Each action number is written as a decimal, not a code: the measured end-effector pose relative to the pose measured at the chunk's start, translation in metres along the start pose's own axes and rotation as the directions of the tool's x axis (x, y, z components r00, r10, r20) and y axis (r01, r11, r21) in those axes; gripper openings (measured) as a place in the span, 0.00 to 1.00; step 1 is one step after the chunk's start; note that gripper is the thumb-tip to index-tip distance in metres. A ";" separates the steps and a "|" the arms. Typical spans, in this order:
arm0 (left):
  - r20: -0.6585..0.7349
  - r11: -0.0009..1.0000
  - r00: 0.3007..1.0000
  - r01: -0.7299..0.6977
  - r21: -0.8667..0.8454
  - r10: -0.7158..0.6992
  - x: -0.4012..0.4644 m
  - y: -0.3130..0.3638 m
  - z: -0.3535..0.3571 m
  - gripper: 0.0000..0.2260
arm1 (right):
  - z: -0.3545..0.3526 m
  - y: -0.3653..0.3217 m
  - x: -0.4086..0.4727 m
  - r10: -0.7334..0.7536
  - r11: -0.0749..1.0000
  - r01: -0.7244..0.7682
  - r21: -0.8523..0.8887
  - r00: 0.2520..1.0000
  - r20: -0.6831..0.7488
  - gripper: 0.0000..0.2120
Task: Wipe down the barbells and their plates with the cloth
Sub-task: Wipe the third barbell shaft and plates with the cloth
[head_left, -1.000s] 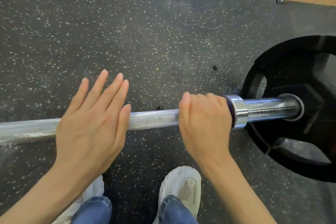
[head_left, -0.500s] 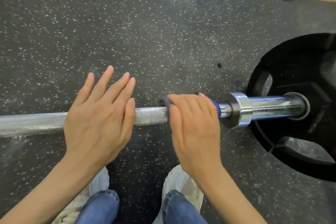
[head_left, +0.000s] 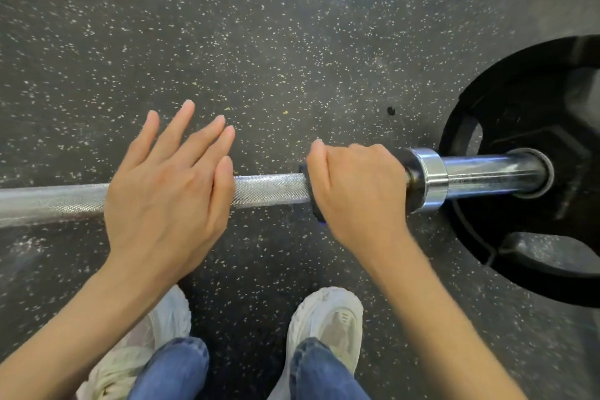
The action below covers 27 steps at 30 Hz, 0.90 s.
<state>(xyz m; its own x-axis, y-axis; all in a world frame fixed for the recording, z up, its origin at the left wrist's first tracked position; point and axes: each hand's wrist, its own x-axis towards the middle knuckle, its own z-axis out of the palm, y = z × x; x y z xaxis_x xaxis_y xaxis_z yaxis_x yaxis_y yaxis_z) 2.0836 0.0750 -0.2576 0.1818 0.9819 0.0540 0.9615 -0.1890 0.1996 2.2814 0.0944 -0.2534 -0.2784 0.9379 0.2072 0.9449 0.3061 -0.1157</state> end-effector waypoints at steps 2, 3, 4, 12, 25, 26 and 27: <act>-0.018 1.000 1.000 0.008 0.003 -0.008 0.001 -0.001 0.000 0.25 | 0.013 -0.005 -0.035 0.129 0.986 -0.118 0.120 0.988 -0.085 0.08; -0.025 1.000 1.000 0.012 0.003 -0.012 0.002 -0.001 0.001 0.24 | 0.013 -0.013 -0.051 0.194 0.968 -0.173 0.183 0.975 -0.106 0.15; -0.030 1.000 0.999 0.015 0.003 -0.015 0.003 -0.001 0.001 0.24 | 0.014 -0.017 -0.058 0.218 0.962 -0.190 0.197 0.967 -0.134 0.19; -0.049 1.000 0.999 0.007 0.001 -0.007 0.012 -0.002 0.001 0.24 | 0.013 -0.002 -0.004 0.211 0.969 -0.184 0.167 0.965 -0.158 0.20; -0.053 0.999 0.998 0.014 -0.049 -0.017 0.025 -0.011 0.005 0.25 | 0.014 0.007 -0.014 0.308 0.934 -0.274 0.230 0.942 -0.132 0.17; -0.063 0.999 0.998 0.019 -0.050 -0.022 0.025 -0.012 0.005 0.25 | 0.016 0.001 -0.029 0.324 0.922 -0.289 0.256 0.940 -0.105 0.18; -0.070 0.998 0.997 0.023 -0.051 -0.027 0.026 -0.012 0.005 0.25 | 0.017 -0.004 -0.043 0.331 0.915 -0.297 0.272 0.940 -0.087 0.22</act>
<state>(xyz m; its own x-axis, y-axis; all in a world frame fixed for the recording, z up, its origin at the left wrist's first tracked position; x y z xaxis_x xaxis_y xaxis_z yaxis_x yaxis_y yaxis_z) 2.0776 0.1031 -0.2640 0.1411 0.9830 0.1174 0.9537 -0.1668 0.2503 2.2869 0.0551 -0.2780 0.0660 0.9683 0.2407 0.9006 0.0460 -0.4321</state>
